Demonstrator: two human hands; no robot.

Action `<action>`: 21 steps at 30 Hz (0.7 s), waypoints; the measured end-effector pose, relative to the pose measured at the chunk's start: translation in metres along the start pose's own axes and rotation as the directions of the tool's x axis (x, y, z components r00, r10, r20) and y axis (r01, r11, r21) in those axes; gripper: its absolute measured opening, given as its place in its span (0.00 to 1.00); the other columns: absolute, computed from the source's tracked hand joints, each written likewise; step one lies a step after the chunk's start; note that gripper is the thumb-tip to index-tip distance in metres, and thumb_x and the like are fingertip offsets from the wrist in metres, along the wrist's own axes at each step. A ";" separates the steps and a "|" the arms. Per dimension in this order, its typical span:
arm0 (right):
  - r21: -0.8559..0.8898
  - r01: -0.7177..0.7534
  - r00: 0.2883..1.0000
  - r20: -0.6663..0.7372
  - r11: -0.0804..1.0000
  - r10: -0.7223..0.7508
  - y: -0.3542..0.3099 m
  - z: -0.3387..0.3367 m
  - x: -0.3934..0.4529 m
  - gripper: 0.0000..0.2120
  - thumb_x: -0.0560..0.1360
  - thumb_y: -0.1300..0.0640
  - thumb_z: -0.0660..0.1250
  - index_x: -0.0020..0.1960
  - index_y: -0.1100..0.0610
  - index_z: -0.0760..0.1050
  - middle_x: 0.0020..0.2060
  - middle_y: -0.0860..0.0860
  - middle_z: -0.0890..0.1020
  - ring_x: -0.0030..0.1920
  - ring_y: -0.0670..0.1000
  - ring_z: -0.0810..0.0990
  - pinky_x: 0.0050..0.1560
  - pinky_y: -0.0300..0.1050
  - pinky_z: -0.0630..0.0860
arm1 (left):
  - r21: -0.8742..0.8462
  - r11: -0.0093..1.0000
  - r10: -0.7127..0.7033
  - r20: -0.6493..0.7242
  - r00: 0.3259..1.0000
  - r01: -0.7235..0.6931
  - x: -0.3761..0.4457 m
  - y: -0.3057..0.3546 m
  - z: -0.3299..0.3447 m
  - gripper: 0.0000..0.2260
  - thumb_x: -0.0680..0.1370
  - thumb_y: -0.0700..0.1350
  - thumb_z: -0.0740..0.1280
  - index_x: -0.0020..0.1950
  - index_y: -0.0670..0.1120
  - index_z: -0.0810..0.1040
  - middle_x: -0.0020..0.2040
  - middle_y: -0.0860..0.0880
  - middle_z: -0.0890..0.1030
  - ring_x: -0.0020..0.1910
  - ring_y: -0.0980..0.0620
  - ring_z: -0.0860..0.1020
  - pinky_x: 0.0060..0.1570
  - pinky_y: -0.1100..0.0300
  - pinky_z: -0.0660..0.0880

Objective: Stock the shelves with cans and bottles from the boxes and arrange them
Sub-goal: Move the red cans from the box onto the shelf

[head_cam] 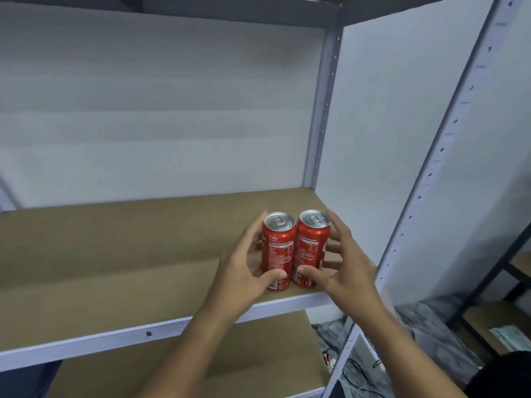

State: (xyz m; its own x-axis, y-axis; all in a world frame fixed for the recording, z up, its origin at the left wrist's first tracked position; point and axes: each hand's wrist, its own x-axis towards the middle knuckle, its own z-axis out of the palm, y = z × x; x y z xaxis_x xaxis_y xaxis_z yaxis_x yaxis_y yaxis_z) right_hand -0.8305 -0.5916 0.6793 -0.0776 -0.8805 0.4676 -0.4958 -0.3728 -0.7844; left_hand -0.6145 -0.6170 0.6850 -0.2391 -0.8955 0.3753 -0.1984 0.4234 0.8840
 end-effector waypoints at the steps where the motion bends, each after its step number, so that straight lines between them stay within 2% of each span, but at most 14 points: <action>1: -0.009 0.002 1.000 -0.009 1.000 -0.002 0.004 0.001 0.001 0.52 0.63 0.53 0.84 0.77 0.35 0.57 0.62 0.34 0.76 0.59 0.38 0.78 0.50 0.34 0.80 | 0.000 1.000 0.005 -0.010 1.000 -0.005 0.001 -0.003 0.001 0.47 0.69 0.38 0.82 0.76 0.71 0.63 0.68 0.66 0.76 0.68 0.64 0.74 0.61 0.60 0.79; 5: 0.006 -0.034 0.999 0.019 0.999 0.034 0.016 0.003 0.023 0.52 0.65 0.55 0.83 0.77 0.34 0.56 0.62 0.36 0.75 0.59 0.38 0.77 0.51 0.32 0.78 | -0.013 1.000 -0.003 0.007 1.000 0.003 0.025 -0.015 0.006 0.46 0.71 0.35 0.80 0.72 0.75 0.64 0.66 0.71 0.75 0.66 0.66 0.74 0.55 0.67 0.78; 8: 0.019 -0.060 0.998 0.035 0.998 0.059 0.026 0.006 0.051 0.50 0.67 0.57 0.82 0.76 0.32 0.55 0.63 0.35 0.73 0.58 0.34 0.76 0.49 0.28 0.76 | 0.010 1.000 -0.003 0.014 1.000 0.003 0.057 -0.030 0.009 0.48 0.70 0.35 0.80 0.72 0.76 0.63 0.65 0.68 0.76 0.66 0.64 0.75 0.55 0.66 0.78; 12: 0.044 -0.091 0.995 0.048 0.995 0.089 0.045 0.011 0.092 0.48 0.70 0.64 0.78 0.75 0.32 0.56 0.61 0.30 0.72 0.57 0.29 0.75 0.48 0.27 0.76 | 0.089 0.996 0.022 -0.001 1.000 -0.022 0.106 -0.050 0.015 0.49 0.67 0.37 0.82 0.76 0.71 0.61 0.66 0.66 0.76 0.64 0.64 0.77 0.60 0.69 0.74; 16: 0.025 -0.146 0.987 0.074 0.989 0.144 0.064 0.019 0.132 0.49 0.73 0.66 0.75 0.79 0.35 0.52 0.58 0.26 0.68 0.54 0.24 0.73 0.45 0.24 0.75 | 0.085 0.996 0.006 0.000 1.000 -0.006 0.147 -0.067 0.022 0.48 0.69 0.36 0.81 0.79 0.65 0.61 0.64 0.68 0.73 0.62 0.70 0.75 0.55 0.76 0.72; 17: 0.023 -0.157 0.985 0.077 0.987 0.155 0.068 0.021 0.141 0.49 0.73 0.66 0.75 0.79 0.36 0.52 0.58 0.26 0.68 0.53 0.26 0.74 0.47 0.25 0.75 | 0.092 0.996 0.011 0.003 1.000 -0.011 0.156 -0.070 0.024 0.48 0.69 0.36 0.81 0.79 0.64 0.60 0.64 0.66 0.74 0.62 0.70 0.75 0.54 0.77 0.72; 19: 0.025 -0.159 0.985 0.071 0.987 0.157 0.075 0.025 0.158 0.48 0.74 0.68 0.73 0.80 0.39 0.51 0.60 0.32 0.71 0.55 0.33 0.76 0.57 0.34 0.75 | 0.105 0.994 0.024 0.011 1.000 -0.025 0.175 -0.077 0.025 0.48 0.69 0.35 0.80 0.80 0.62 0.60 0.64 0.60 0.74 0.62 0.67 0.75 0.52 0.76 0.74; 21: 0.030 -0.144 0.988 0.065 0.989 0.142 0.082 0.029 0.172 0.48 0.74 0.69 0.73 0.81 0.41 0.50 0.64 0.34 0.70 0.59 0.38 0.74 0.62 0.40 0.74 | 0.112 0.993 0.025 0.013 1.000 -0.026 0.193 -0.083 0.028 0.48 0.70 0.34 0.80 0.80 0.60 0.59 0.66 0.56 0.73 0.62 0.62 0.77 0.51 0.75 0.75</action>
State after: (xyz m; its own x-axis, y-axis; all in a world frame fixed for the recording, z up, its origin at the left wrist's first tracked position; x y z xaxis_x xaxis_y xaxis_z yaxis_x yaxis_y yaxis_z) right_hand -0.8598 -0.7821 0.6836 -0.0909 -0.9416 0.3244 -0.4537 -0.2508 -0.8551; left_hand -0.6705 -0.8205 0.6766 -0.2563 -0.8828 0.3936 -0.2973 0.4595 0.8370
